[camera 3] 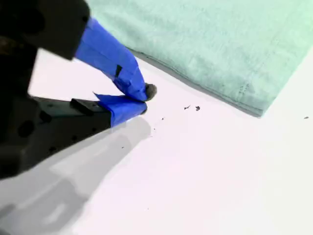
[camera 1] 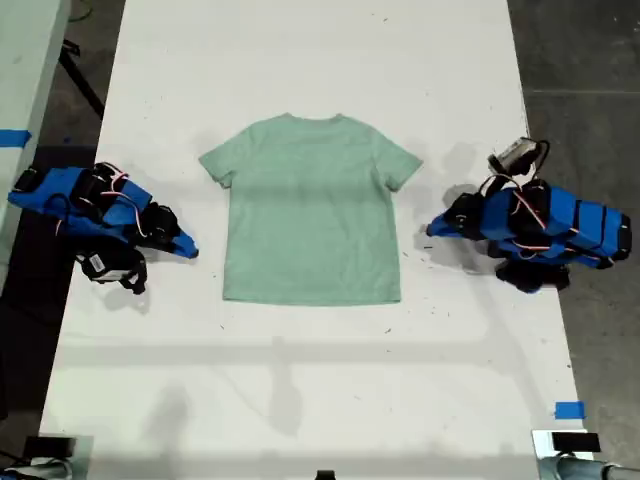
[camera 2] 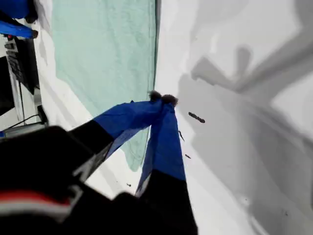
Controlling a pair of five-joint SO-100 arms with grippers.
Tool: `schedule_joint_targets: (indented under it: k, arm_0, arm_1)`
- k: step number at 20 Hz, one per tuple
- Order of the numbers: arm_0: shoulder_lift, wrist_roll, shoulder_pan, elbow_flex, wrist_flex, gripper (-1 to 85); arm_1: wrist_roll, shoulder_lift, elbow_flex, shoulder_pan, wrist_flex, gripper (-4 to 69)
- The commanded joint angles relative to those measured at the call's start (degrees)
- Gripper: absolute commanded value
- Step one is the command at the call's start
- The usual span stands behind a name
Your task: Fold t-shirt
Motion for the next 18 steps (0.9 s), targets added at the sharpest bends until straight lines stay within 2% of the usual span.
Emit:
schedule_joint_targets:
  k: [1,4,9,15,18]
  arm_0:
    - [0.18,-0.18,-1.67,-3.87,-0.35,0.0]
    - [-2.55,4.39,-6.15,-9.76,-0.70,0.0]
    - [-20.57,15.82,-18.72,-27.69,-0.35,0.0]
    - [-41.84,25.84,-30.50,-45.18,-0.09,0.0]
    - [-52.73,30.85,-36.21,-54.93,2.46,0.0]
  arm_1:
    - [-1.85,-0.88,-6.33,-1.05,-1.67,-0.8]
    - [-5.80,-14.06,-16.61,-0.35,-2.64,-0.8]
    - [-18.46,-38.06,-36.65,6.68,-3.78,-0.8]
    - [-31.11,-54.40,-56.95,17.75,1.93,-0.9]
    - [-36.39,-61.17,-66.71,23.12,6.15,-0.9]
